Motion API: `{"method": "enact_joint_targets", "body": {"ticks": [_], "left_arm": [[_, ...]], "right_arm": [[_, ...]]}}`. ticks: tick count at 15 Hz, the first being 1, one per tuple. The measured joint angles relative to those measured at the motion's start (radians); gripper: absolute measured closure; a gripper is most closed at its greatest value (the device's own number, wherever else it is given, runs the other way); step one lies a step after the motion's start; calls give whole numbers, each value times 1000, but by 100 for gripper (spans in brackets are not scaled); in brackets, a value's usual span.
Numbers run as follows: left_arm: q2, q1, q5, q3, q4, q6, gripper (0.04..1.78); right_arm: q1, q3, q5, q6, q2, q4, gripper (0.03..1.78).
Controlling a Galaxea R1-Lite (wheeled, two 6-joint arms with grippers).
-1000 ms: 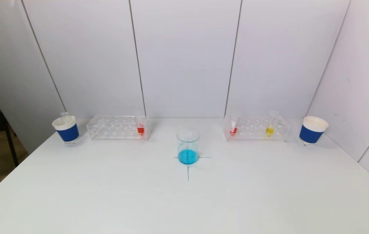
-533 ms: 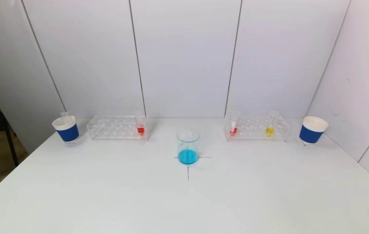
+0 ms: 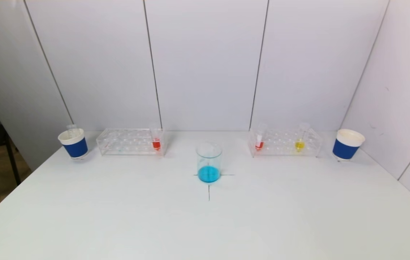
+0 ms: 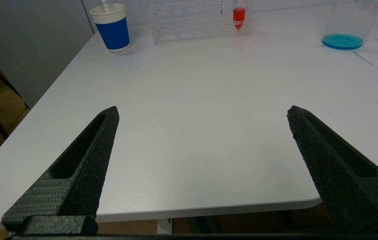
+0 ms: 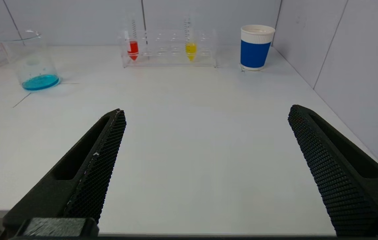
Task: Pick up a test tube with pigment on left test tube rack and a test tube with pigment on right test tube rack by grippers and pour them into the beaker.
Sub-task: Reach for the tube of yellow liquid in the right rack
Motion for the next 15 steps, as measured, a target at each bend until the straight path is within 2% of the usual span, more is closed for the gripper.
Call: {"method": "enact_joint_targets", "body": {"ticks": [5,9,12,15], "left_arm": [[0,0,0,0,0,1,6],[0,0,0,0,0,0,6],[0,0,0,0,0,1,6],[0,0,0,0,0,1,6]], "right_arm": [[1,-177,23,-1,60,39,4],[10,-340,23,1,240,24,4],[13,-448,23,7,446,-48,4],[13,-517,23,11,689,-189,4]]}}
